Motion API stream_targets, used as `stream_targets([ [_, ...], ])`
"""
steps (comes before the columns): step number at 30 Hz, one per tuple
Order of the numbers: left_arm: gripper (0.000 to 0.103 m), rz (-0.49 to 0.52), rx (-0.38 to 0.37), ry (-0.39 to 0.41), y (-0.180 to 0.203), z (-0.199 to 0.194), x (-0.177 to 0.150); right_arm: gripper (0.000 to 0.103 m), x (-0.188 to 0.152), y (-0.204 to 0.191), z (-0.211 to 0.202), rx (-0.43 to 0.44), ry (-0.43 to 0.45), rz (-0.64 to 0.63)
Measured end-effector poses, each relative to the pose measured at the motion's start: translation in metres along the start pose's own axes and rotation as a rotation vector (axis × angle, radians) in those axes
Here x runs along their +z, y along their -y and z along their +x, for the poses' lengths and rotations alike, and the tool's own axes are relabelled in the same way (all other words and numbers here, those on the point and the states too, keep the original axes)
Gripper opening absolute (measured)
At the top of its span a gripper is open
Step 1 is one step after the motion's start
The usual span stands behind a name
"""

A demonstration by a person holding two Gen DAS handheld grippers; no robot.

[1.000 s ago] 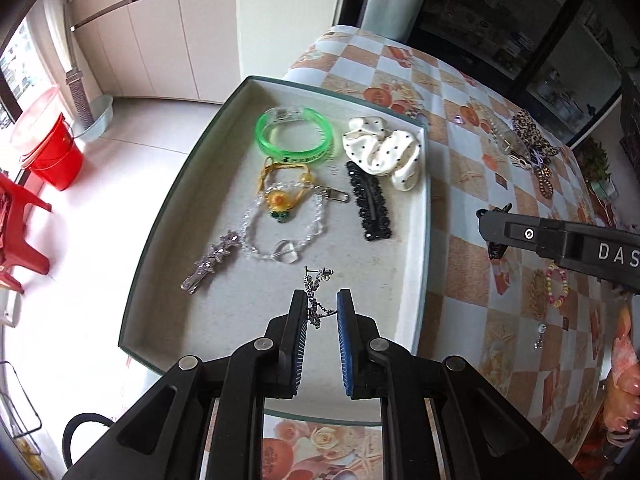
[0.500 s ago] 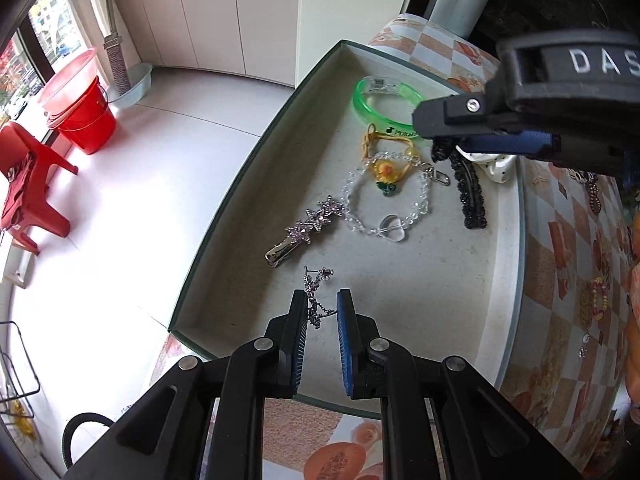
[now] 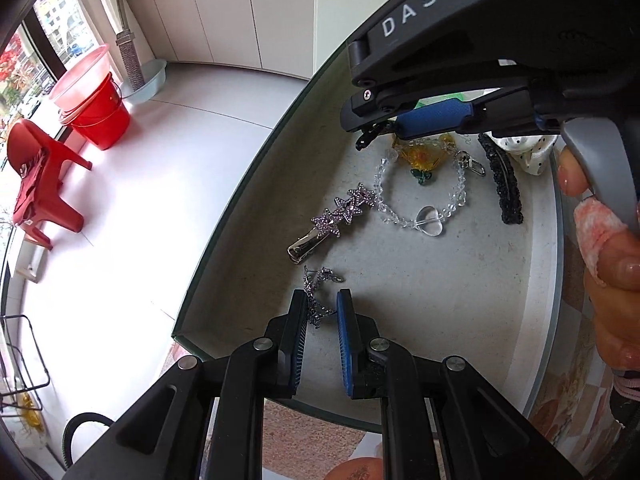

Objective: Organize jewelry
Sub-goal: 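Lower both items into the tray and open both tools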

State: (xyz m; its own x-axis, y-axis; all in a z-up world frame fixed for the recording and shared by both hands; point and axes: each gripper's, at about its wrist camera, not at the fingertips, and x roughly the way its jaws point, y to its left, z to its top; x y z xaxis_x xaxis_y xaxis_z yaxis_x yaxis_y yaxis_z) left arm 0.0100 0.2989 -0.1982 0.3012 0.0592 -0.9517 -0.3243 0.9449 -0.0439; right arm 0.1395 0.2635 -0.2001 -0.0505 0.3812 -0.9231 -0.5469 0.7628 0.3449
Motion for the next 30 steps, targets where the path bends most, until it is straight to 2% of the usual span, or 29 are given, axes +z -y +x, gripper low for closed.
stream_targets([
  [8, 0.018, 0.004, 0.012, -0.012, 0.007, 0.000, 0.000, 0.041, 0.000, -0.005, 0.004, -0.023, -0.019, -0.038],
  [12, 0.018, -0.001, 0.025, -0.014, 0.008, -0.001, 0.001, 0.052, 0.001, -0.005, 0.003, -0.014, -0.027, -0.027],
  [14, 0.019, 0.001, 0.034, -0.016, 0.008, -0.001, 0.002, 0.053, 0.002, -0.006, 0.003, -0.011, -0.028, -0.023],
  [28, 0.019, 0.016, 0.060, -0.002, 0.019, -0.008, 0.005, 0.055, -0.019, 0.021, -0.062, 0.023, 0.067, 0.057],
  [29, 0.021, 0.018, 0.060, -0.001, 0.020, -0.009, 0.005, 0.055, -0.023, 0.026, -0.068, 0.022, 0.073, 0.067],
  [30, 0.050, 0.020, 0.061, -0.001, 0.022, -0.009, 0.007, 0.055, -0.028, 0.031, -0.072, 0.019, 0.077, 0.079],
])
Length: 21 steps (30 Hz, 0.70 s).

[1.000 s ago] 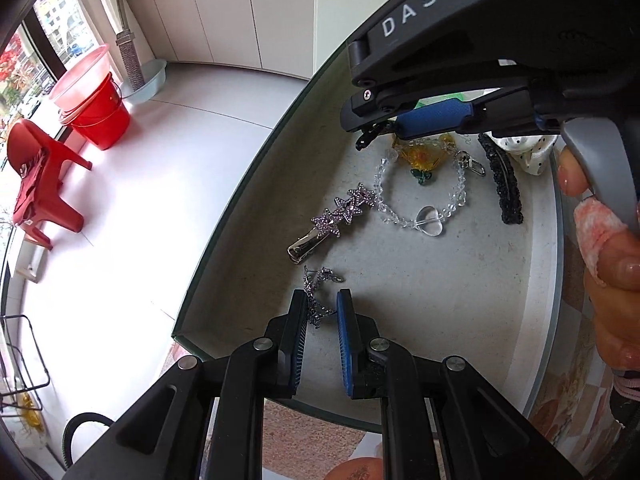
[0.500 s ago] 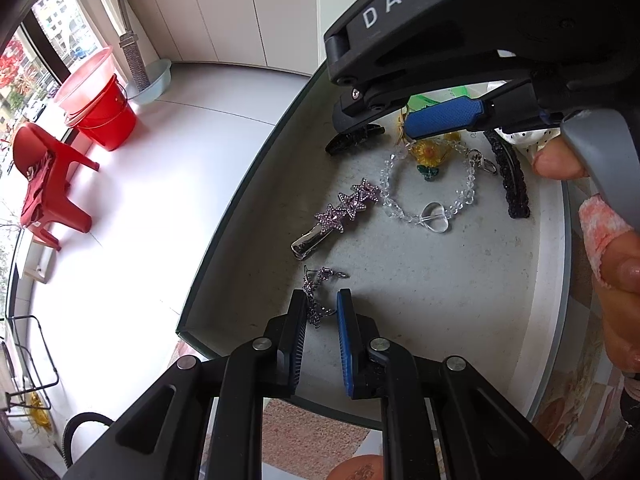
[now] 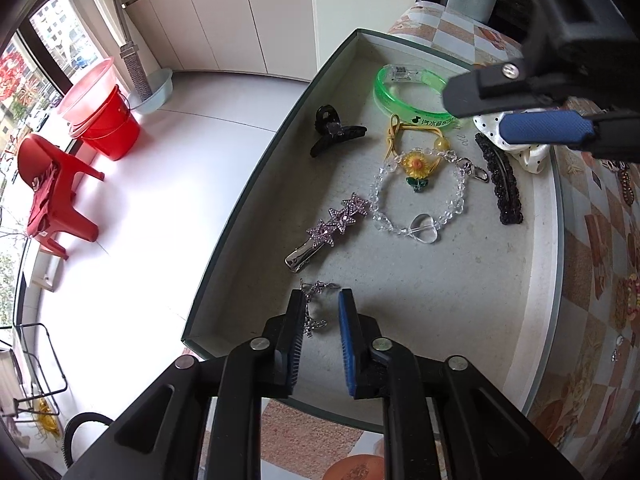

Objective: Organize jewelry
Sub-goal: 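Lower both items into the tray and open both tools, then move both tools back over the remaining bracelets on the table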

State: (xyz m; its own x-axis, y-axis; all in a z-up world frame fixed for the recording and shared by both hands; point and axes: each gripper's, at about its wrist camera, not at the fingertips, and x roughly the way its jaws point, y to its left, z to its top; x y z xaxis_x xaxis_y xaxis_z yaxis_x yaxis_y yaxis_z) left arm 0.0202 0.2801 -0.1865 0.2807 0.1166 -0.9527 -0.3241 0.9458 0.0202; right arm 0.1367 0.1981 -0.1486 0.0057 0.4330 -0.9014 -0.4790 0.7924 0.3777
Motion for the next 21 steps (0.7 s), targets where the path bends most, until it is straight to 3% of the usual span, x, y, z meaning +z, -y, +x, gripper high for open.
stream_targets([
  [2, 0.095, -0.009, 0.000, 0.024, 0.001, -0.006, 0.002, 0.055, -0.009, 0.010, -0.008, -0.006, 0.006, 0.023],
  [10, 0.095, 0.024, 0.009, 0.048, 0.010, -0.016, 0.010, 0.056, -0.045, 0.042, -0.030, -0.026, 0.012, 0.100],
  [13, 0.097, 0.034, 0.015, 0.047, 0.014, -0.017, 0.011, 0.063, -0.059, 0.054, -0.040, -0.028, 0.018, 0.137],
  [14, 0.103, 0.036, 0.018, 0.043, 0.016, -0.018, 0.011, 0.066, -0.064, 0.059, -0.043, -0.031, 0.020, 0.148],
  [18, 0.103, 0.058, 0.020, 0.041, 0.024, -0.021, 0.013, 0.080, -0.081, 0.077, -0.054, -0.038, 0.029, 0.197],
  [21, 0.103, 0.080, 0.015, 0.036, 0.036, -0.023, 0.014, 0.082, -0.094, 0.092, -0.064, -0.046, 0.041, 0.234],
])
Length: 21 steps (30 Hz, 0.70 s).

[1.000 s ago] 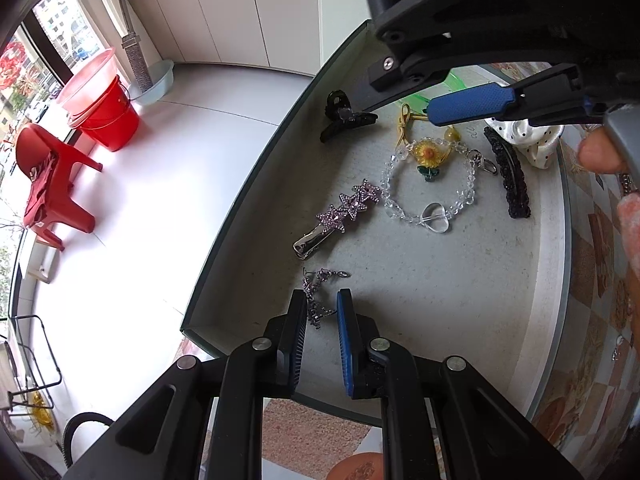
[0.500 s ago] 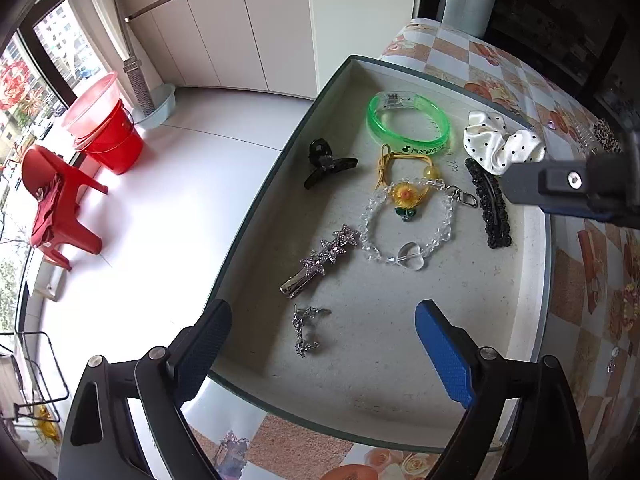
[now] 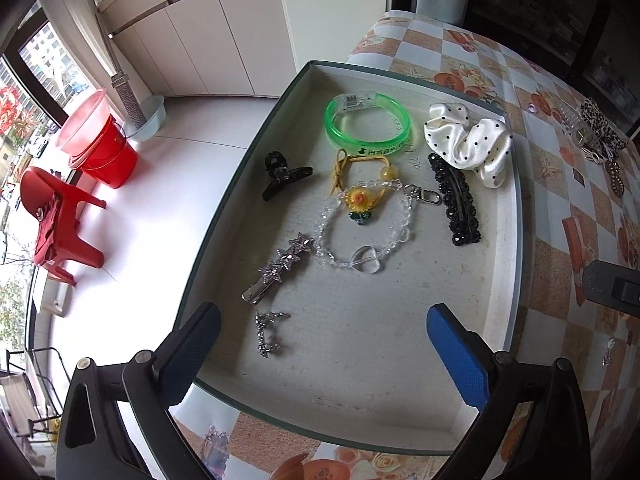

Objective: Organize jewelry
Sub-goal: 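Move both tools back over the remaining bracelets on the table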

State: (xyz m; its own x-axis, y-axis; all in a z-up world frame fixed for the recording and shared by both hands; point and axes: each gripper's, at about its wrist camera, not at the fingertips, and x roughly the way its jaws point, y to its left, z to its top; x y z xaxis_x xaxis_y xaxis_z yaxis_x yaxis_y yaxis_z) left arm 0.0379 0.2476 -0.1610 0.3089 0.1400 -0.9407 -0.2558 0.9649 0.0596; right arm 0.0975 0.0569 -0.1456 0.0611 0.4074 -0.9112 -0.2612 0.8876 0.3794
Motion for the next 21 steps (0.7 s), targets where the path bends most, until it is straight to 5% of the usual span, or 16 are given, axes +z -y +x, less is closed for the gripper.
stream_targets([
  [4, 0.103, 0.042, -0.015, 0.001, 0.020, -0.007, 0.002, 0.090, -0.011, 0.024, -0.012, -0.013, 0.025, 0.057],
  [6, 0.103, 0.070, -0.024, 0.005, 0.032, -0.012, 0.003, 0.103, -0.018, 0.037, -0.019, -0.020, 0.047, 0.086],
  [12, 0.103, 0.155, -0.052, 0.010, 0.072, -0.019, 0.003, 0.103, -0.042, 0.079, -0.035, -0.030, 0.060, 0.176],
  [21, 0.103, 0.270, -0.109, 0.022, 0.130, -0.030, 0.001, 0.103, -0.068, 0.164, -0.058, -0.169, 0.063, 0.339],
])
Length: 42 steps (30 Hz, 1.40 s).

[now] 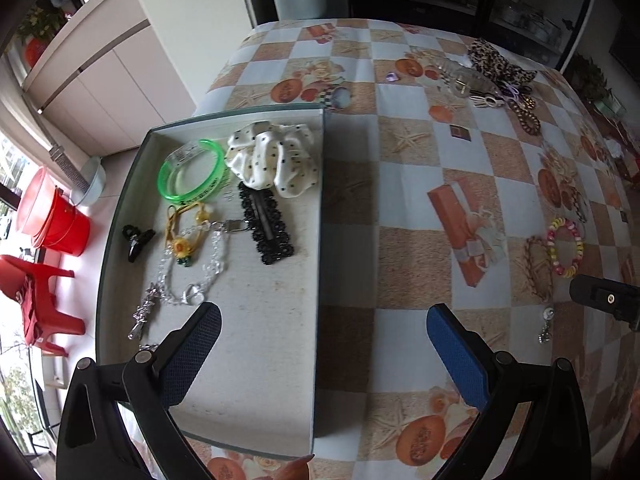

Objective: Organize jewelry
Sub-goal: 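Move both tools back over the remaining bracelets on the table, then grasp the braided brown bracelet with left tool while right tool grasps the pink-yellow bead bracelet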

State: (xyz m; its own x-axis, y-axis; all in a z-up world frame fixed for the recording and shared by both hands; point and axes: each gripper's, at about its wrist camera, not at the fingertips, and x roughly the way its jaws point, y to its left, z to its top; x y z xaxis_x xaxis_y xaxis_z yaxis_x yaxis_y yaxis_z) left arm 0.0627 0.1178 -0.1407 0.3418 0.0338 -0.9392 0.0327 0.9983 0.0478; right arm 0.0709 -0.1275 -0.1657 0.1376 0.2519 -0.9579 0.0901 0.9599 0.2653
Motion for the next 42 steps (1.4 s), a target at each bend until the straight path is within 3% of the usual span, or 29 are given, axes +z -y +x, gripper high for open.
stream_targets([
  [5, 0.103, 0.030, -0.032, -0.017, 0.028, 0.005, 0.003, 0.103, 0.006, 0.039, -0.001, -0.068, 0.014, 0.091],
  [12, 0.103, 0.060, -0.073, -0.040, 0.057, 0.016, 0.007, 0.103, 0.015, 0.062, 0.004, -0.129, 0.031, 0.144],
  [22, 0.103, 0.117, -0.124, -0.065, 0.091, 0.032, 0.014, 0.102, 0.030, 0.063, 0.019, -0.194, 0.044, 0.073],
  [30, 0.103, 0.161, -0.162, -0.078, 0.115, 0.043, 0.019, 0.083, 0.038, 0.047, 0.030, -0.311, 0.057, -0.098],
  [40, 0.101, 0.213, -0.174, -0.098, 0.144, 0.060, 0.022, 0.070, 0.032, 0.054, 0.021, -0.311, 0.080, -0.165],
  [42, 0.090, 0.226, -0.167, -0.101, 0.149, 0.062, 0.022, 0.065, 0.031, 0.059, 0.017, -0.312, 0.081, -0.167],
])
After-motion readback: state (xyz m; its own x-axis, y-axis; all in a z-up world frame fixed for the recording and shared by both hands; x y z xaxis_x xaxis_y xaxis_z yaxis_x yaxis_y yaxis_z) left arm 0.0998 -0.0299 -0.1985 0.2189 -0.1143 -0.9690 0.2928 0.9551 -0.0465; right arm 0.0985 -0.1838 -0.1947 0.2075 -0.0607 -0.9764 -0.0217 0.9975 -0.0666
